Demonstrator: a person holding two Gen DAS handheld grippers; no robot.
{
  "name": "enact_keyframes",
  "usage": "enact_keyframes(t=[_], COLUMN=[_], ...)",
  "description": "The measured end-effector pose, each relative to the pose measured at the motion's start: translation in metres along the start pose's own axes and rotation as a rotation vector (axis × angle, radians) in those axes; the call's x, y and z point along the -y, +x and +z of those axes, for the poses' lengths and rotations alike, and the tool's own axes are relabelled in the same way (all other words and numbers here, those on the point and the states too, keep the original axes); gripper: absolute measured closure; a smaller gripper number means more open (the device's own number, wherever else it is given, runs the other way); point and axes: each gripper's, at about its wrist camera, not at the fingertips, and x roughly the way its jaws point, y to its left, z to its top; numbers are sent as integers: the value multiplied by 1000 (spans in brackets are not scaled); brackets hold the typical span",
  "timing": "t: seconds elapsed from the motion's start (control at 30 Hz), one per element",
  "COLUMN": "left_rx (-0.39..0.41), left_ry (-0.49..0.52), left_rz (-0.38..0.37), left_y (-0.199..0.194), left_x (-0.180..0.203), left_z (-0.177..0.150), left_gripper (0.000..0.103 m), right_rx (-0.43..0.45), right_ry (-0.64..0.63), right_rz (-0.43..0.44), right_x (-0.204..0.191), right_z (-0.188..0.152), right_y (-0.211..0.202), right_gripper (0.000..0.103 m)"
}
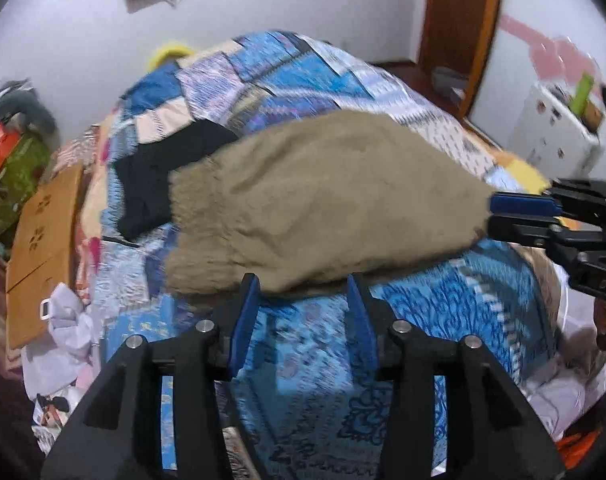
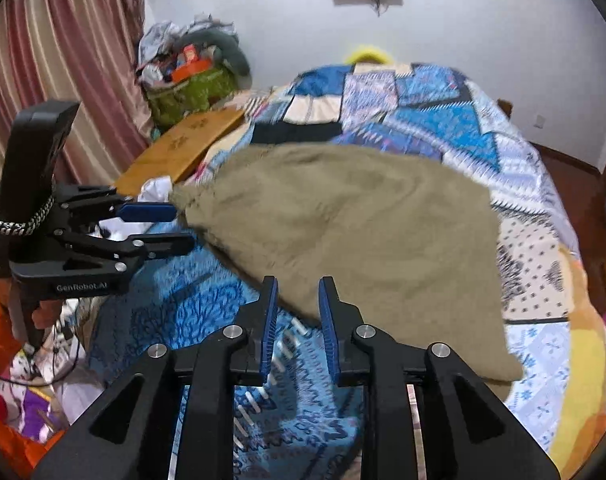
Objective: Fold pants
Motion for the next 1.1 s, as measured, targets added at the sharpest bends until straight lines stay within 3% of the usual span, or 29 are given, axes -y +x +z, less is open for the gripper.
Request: enact_keyframes(t=[0.03,0.13,0.23,0.37,0.53,0.63,0.73,0.97,1.1], left_rx=[24,75,43,-38,-51,-48,-45,-41,-50], left_ry=[-24,-79,-114,-136,-170,-158,-152,-164,-143], left_rz=[12,41,94,159,145,129,135,116,124], left_y=[-4,-5,14,46,59,59,62,67,64], left_x=[-6,-24,-40,-53,-73,-81,-83,-85,-83], left_z=[5,16,22,17,-2,-6,-7,-13,-9], left_gripper=[42,29,28,27,8,6,4,2,2], right_rx=[13,61,65,-2,-63,-47,-55,-47,-60], right_ry=[10,52,102,153,192,206,199,352,307], right_rz=[-6,-48,-78,-96,-148,-131,-205,-124,-149], right_x=[2,14,28,40,56,66,69,106,96], right_z=[2,10,12,4,-19,-26,-29,-56,-54], right_y=[-3,-9,-1,21,39,26,17,3,2], right_gripper=[78,62,61,61,62,65,65,57,57])
